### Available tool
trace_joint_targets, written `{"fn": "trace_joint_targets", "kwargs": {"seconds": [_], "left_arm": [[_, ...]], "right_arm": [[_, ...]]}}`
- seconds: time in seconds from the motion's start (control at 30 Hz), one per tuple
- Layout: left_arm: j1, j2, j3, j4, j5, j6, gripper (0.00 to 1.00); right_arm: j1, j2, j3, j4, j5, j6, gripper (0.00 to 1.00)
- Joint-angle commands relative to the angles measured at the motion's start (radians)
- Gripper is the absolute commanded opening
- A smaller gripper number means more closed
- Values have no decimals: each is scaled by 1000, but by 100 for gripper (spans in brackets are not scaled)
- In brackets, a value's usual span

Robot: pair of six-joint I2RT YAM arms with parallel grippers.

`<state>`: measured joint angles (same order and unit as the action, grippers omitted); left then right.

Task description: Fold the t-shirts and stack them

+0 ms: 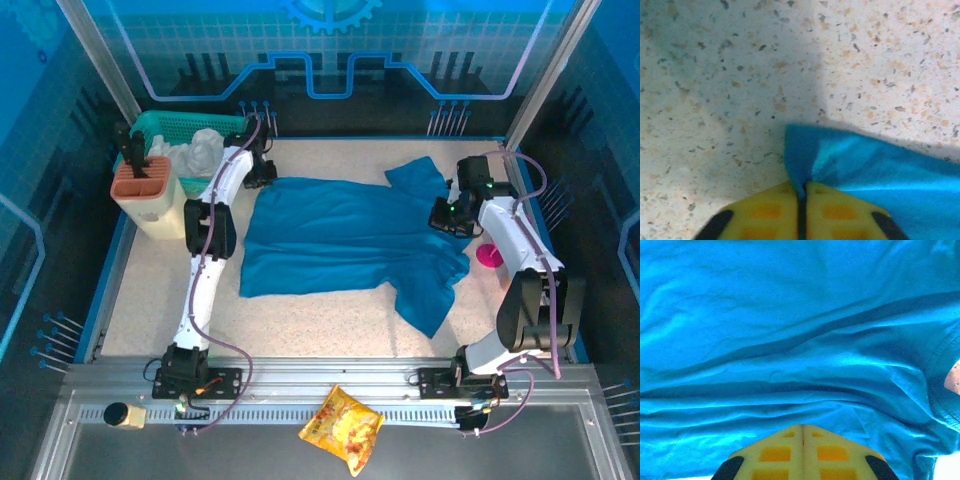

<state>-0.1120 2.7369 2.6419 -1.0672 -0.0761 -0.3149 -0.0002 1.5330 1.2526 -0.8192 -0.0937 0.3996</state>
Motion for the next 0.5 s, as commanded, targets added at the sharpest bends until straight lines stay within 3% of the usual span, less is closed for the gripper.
{"fn": "trace_joint_targets", "kwargs": {"seconds": [0.0, 0.03, 0.1, 0.3, 0.47], "left_arm": [[9, 31, -17, 18, 72, -33, 0], [8, 14, -42, 43, 81, -34, 0], [1, -40, -121, 109, 98, -38, 0], [-23, -206, -270, 221, 93, -29, 0], [-25, -277, -301, 225, 119, -37, 0]], "right_arm": [[10, 46, 80, -6, -19, -17, 0], [9, 71, 109, -6, -6, -28, 1], [6, 144, 185, 0, 36, -62, 18], [-19, 451, 490, -22, 114, -175, 52], [-27, 781, 900, -164, 195, -263, 57]]}}
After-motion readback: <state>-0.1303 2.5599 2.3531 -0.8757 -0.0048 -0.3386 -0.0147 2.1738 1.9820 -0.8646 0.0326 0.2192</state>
